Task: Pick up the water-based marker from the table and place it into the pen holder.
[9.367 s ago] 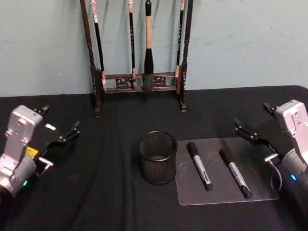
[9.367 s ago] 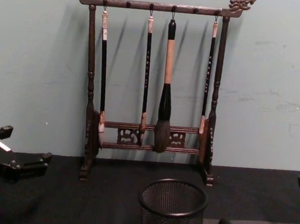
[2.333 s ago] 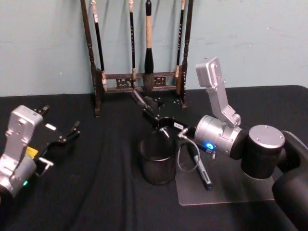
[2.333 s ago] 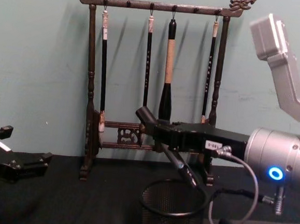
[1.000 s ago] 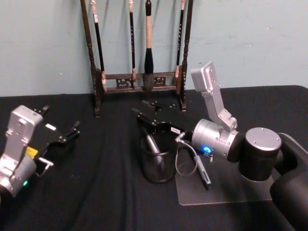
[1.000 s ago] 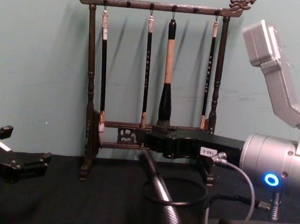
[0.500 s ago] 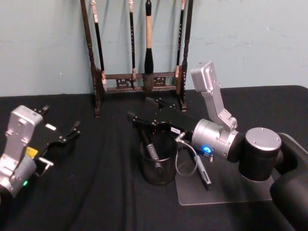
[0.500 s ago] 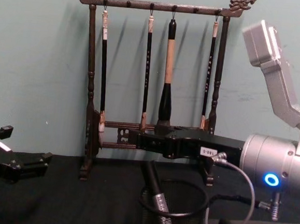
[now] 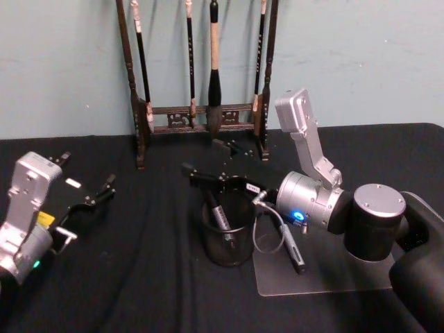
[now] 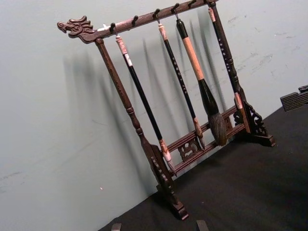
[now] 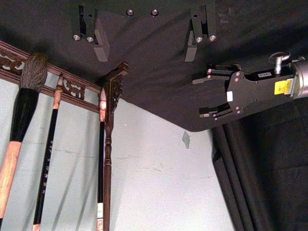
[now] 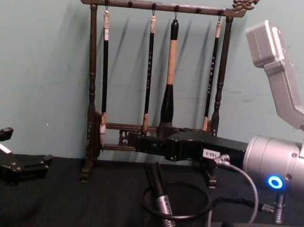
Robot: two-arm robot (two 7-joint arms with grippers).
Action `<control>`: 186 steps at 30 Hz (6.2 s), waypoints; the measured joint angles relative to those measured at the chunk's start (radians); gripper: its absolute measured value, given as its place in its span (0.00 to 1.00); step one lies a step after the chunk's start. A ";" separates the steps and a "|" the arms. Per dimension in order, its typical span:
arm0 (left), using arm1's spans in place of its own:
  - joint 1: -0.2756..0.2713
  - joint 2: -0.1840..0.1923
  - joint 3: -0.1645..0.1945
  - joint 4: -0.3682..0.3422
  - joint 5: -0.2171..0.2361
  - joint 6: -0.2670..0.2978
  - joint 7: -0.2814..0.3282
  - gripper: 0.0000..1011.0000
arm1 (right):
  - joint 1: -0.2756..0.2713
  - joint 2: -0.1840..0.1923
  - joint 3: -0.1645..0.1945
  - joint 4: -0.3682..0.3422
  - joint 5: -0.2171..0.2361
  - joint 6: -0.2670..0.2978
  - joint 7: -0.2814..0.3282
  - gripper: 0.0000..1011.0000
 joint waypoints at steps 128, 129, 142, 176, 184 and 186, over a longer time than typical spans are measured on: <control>0.000 0.000 0.000 0.000 0.000 0.000 0.000 1.00 | -0.109 -0.007 0.157 -0.174 -0.303 0.765 -0.260 0.75; 0.000 0.000 0.000 0.000 0.000 0.000 0.000 1.00 | -0.109 -0.007 0.157 -0.174 -0.303 0.765 -0.260 0.73; 0.000 0.000 0.000 0.000 0.000 0.000 0.000 1.00 | -0.109 -0.007 0.157 -0.174 -0.302 0.764 -0.261 0.27; 0.000 0.000 0.000 0.000 0.000 0.000 0.000 1.00 | -0.139 -0.062 0.291 -0.252 -0.276 0.557 -0.237 0.24; 0.000 0.000 0.000 0.000 0.000 0.000 0.000 1.00 | -0.119 -0.064 0.292 -0.257 -0.242 0.500 -0.205 0.24; 0.000 0.000 0.000 0.000 0.000 0.000 0.000 1.00 | -0.105 -0.063 0.274 -0.256 -0.220 0.449 -0.169 0.24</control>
